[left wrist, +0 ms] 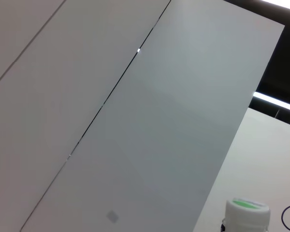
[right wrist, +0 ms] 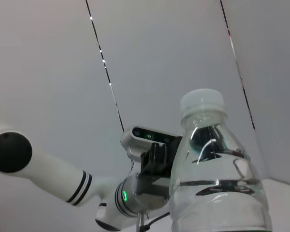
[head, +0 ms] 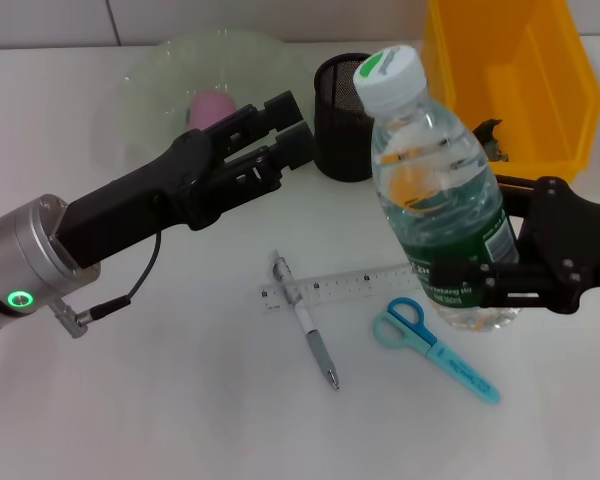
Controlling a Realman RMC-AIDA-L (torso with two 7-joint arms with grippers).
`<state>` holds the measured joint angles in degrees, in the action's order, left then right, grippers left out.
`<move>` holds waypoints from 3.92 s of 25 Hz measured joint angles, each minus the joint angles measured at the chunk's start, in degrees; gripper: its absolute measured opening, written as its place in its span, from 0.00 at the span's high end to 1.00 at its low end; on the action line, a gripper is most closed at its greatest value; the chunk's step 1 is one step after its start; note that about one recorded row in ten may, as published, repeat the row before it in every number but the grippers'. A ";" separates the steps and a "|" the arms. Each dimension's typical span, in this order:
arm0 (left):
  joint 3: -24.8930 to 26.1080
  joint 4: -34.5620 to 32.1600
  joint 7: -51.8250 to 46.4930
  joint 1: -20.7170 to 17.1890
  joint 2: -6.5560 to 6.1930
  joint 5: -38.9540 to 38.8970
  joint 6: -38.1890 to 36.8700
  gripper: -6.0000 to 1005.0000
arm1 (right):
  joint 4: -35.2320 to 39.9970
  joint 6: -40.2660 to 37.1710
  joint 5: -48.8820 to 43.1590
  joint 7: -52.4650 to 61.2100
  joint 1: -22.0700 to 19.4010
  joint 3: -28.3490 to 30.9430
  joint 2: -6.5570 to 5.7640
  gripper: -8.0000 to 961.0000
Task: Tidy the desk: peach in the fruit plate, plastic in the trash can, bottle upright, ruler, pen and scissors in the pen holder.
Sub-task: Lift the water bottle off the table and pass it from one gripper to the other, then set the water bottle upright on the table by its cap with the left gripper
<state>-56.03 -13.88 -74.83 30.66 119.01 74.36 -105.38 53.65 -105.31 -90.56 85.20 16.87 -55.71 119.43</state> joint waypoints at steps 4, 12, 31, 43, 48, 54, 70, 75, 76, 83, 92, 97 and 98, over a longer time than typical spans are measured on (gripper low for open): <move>-0.81 0.00 0.80 0.03 0.09 -0.11 -1.37 0.28 | -1.77 0.16 0.21 -0.08 1.74 -0.10 0.02 0.20; -1.96 0.25 4.85 0.17 0.16 -0.59 -3.57 0.28 | -5.31 0.42 0.01 -0.17 4.22 -0.09 0.02 0.20; -1.89 1.09 5.14 2.12 0.17 -0.72 -3.42 0.29 | -10.89 5.07 -0.07 -1.43 8.73 -7.31 0.15 0.20; -1.50 2.76 5.15 3.09 0.17 -1.52 -2.88 0.29 | -12.86 5.11 0.05 -1.34 9.87 -7.53 0.20 0.20; -1.77 2.91 5.52 3.15 0.17 -1.70 -2.84 0.35 | -12.91 4.73 0.21 -1.56 9.84 -7.58 0.20 0.20; -1.97 2.83 4.94 3.30 0.16 -1.75 -3.12 0.53 | -13.44 4.75 0.30 -1.67 10.09 -7.58 0.11 0.20; -2.07 2.12 3.43 3.57 0.13 -0.75 -3.65 0.57 | -10.58 4.77 -2.36 2.09 10.41 -7.75 -0.12 0.14; -2.22 1.83 3.38 3.65 -0.10 -0.22 -3.83 0.57 | -8.44 4.27 -3.21 4.60 10.22 -7.83 -0.09 0.12; -2.41 1.58 3.23 3.65 -0.14 -0.19 -3.83 0.57 | -7.76 4.20 -3.37 5.26 10.05 -7.84 -0.09 0.12; -4.44 -2.01 1.92 2.97 -0.43 -0.14 -3.25 0.57 | -4.01 4.08 -3.67 7.73 8.36 -7.12 -0.26 0.12; -4.60 -6.08 0.76 1.33 -0.74 -0.07 -3.10 0.58 | -4.15 4.15 -3.67 7.76 7.91 -6.91 -0.34 0.12; -4.28 -7.40 1.11 0.17 -1.17 0.79 -0.94 0.58 | -3.93 3.65 -3.66 7.77 7.44 -6.54 -0.34 0.12; -4.23 -9.64 1.17 -1.34 -1.48 0.91 1.25 0.58 | -3.80 3.46 -3.66 7.76 6.68 -5.30 -0.38 0.12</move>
<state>-60.26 -23.52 -73.67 29.32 117.53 75.27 -104.13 49.85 -101.85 -94.21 92.96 23.56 -61.01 119.05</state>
